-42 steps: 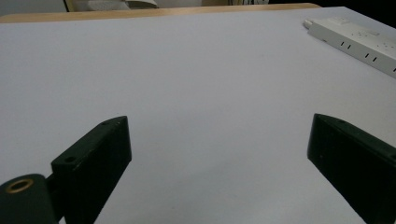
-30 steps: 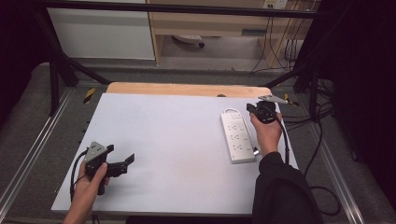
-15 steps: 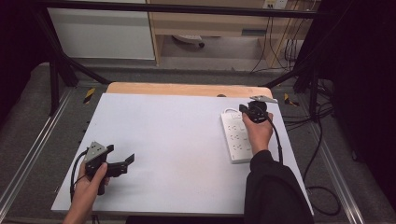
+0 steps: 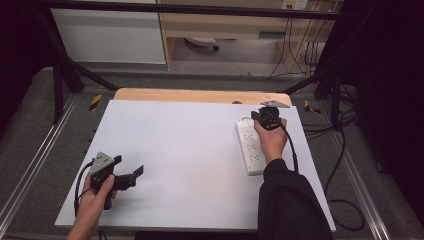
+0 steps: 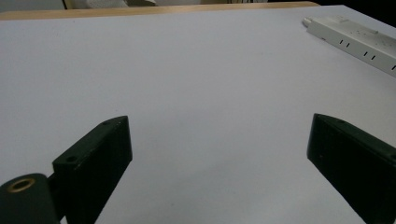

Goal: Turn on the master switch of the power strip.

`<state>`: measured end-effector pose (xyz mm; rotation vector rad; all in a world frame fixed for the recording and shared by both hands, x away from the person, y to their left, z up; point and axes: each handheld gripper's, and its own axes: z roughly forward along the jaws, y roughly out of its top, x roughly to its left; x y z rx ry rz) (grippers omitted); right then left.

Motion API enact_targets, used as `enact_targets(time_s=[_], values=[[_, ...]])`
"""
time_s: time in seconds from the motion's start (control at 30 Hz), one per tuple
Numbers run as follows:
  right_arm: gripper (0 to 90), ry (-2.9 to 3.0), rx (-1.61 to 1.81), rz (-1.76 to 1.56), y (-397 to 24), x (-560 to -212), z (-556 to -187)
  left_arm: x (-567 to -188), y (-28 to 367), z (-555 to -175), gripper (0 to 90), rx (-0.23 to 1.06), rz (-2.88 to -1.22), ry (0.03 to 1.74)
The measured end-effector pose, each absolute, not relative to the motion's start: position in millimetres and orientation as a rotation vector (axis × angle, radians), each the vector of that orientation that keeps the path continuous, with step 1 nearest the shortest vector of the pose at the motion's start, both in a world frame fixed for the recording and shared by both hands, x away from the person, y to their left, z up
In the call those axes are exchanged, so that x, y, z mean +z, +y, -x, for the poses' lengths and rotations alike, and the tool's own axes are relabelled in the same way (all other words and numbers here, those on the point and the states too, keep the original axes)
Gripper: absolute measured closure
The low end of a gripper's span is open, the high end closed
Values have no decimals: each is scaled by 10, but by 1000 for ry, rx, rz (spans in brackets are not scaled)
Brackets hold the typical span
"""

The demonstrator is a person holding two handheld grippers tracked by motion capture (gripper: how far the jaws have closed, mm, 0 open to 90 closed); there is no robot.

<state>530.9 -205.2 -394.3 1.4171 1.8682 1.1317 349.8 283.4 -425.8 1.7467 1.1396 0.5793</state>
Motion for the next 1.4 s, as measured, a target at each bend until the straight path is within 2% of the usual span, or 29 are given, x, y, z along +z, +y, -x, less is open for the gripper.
enact_targets(time_s=[0.63,1.4], values=[[900,1906,1049,-1433,-2017,-4123,-5402,-4277,2819,-3487,68,566,-1768,1146],[900,1946,907,-1487,-2002,-4278,-5547,-4232,2858,-3457,73,584,-1720,1144]])
